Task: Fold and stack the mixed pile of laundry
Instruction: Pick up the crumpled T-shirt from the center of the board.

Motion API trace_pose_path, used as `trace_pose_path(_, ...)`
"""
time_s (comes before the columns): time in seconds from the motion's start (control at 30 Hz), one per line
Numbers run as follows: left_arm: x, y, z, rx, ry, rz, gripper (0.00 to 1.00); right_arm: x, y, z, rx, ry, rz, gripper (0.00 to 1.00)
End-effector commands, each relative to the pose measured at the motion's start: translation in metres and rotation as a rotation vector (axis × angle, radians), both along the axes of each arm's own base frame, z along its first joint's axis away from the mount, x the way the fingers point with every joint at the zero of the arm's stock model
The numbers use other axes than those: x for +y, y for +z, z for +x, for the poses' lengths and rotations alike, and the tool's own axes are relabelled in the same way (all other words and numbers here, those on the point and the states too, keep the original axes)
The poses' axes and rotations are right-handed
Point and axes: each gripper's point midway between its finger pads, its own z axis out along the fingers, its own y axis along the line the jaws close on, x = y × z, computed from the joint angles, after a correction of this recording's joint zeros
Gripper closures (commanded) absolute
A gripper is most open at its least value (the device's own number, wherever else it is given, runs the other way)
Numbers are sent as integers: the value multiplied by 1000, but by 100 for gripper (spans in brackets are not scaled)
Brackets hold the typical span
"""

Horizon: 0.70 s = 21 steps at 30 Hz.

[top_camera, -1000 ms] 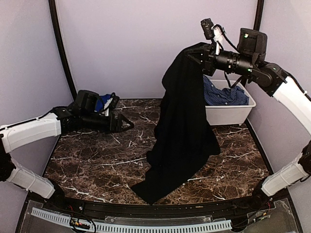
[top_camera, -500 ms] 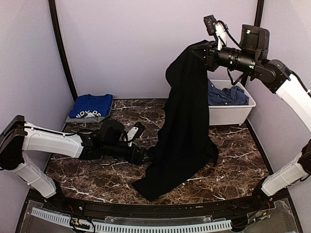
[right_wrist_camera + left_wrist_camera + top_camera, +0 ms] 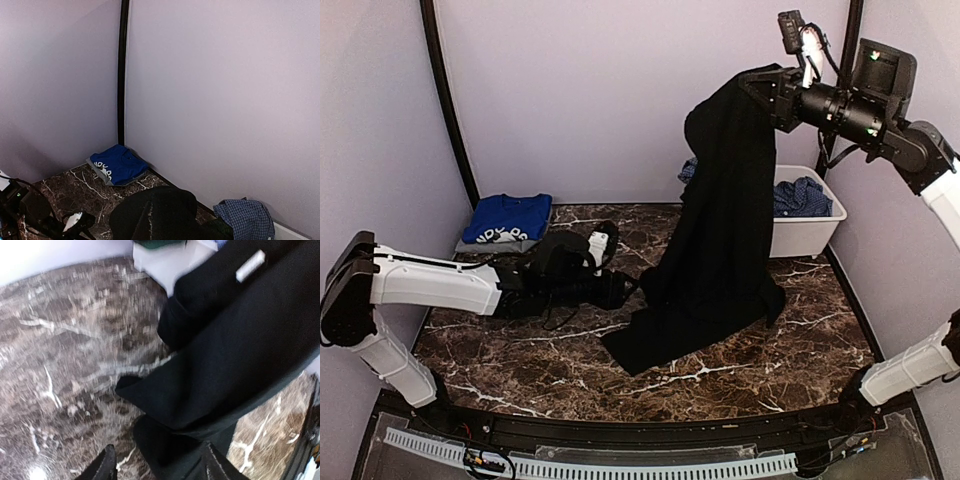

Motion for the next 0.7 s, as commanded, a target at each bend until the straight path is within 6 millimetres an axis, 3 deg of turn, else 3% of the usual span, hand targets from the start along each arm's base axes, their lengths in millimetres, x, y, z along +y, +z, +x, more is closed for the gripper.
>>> trace_pose_path(0.0, 5, 59, 16, -114, 29, -125, 45, -25, 55, -30, -113, -1, 115, 100)
trace_pose_path(0.13, -21, 60, -4, -141, -157, -138, 28, -24, 52, -29, -105, -3, 111, 100)
trace_pose_path(0.23, -24, 52, -20, -183, -229, -162, 16, -23, 51, -28, -101, -1, 103, 100)
trace_pose_path(0.3, -27, 51, -18, -222, -232, -174, 11, -23, 51, -29, -103, 1, 105, 100)
trace_pose_path(0.37, -39, 45, -12, -236, -254, -162, 9, -25, 54, -30, -107, 0, 109, 100)
trace_pose_path(0.4, -45, 28, -9, -223, -269, -119, 9, -25, 55, -31, -109, 1, 111, 100)
trace_pose_path(0.43, -53, 31, -4, -227, -279, -111, 8, -27, 59, -33, -115, 1, 113, 100)
trace_pose_path(0.47, -58, 16, 0, -220, -290, -72, 8, -28, 61, -35, -120, 1, 115, 100)
trace_pose_path(0.53, -68, 17, 15, -256, -271, -48, 8, -31, 66, -39, -126, 4, 117, 100)
trace_pose_path(0.67, -67, 21, 45, -325, -167, 5, 11, -39, 75, -50, -141, 7, 128, 100)
